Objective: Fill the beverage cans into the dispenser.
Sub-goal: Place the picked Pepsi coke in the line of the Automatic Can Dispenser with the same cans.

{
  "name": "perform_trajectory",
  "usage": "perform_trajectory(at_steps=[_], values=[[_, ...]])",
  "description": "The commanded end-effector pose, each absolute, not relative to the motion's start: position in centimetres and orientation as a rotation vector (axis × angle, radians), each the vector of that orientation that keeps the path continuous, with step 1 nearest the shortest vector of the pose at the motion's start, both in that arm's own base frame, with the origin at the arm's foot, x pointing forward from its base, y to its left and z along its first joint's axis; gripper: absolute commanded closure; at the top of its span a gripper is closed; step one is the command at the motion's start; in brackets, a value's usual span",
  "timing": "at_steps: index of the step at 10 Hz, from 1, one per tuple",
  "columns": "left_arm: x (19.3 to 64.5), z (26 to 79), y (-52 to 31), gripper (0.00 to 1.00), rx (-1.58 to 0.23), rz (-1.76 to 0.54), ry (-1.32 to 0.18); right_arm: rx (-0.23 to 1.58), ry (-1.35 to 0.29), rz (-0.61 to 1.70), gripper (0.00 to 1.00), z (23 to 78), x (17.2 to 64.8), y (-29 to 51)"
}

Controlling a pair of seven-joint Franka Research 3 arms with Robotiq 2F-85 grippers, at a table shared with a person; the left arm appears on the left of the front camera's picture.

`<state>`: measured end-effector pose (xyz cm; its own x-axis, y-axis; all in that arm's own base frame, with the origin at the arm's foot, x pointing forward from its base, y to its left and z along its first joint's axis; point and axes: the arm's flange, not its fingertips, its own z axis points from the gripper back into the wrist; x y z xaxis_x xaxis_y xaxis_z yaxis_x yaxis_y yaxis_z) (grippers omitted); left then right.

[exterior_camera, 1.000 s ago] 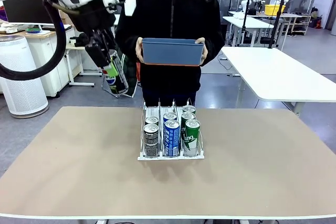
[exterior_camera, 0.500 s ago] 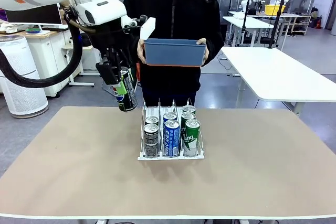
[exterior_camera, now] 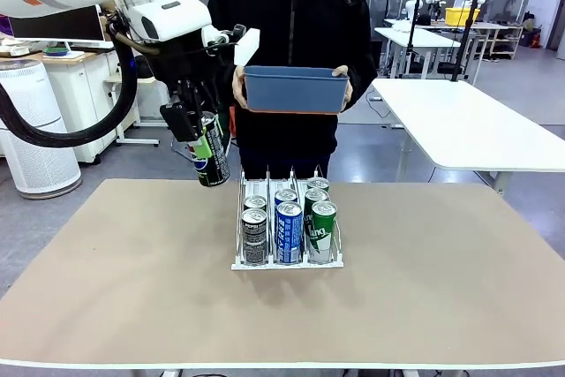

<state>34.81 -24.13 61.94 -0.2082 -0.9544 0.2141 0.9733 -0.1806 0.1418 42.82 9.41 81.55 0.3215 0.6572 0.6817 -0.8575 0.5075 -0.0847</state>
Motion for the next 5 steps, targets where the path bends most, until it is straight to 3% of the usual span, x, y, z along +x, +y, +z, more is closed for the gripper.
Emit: perform_trajectory(at_steps=[1,5], values=[[35.1,60.8,-25.3,0.42,-0.073,-1.756,-0.282,0.327,-0.730,1.008,0.00,81.6,42.8,9.4],[33.3,57.4,-29.8,0.42,0.030,-1.591,-0.238,0.327,-0.730,1.008,0.00,81.6,42.8,9.4]])
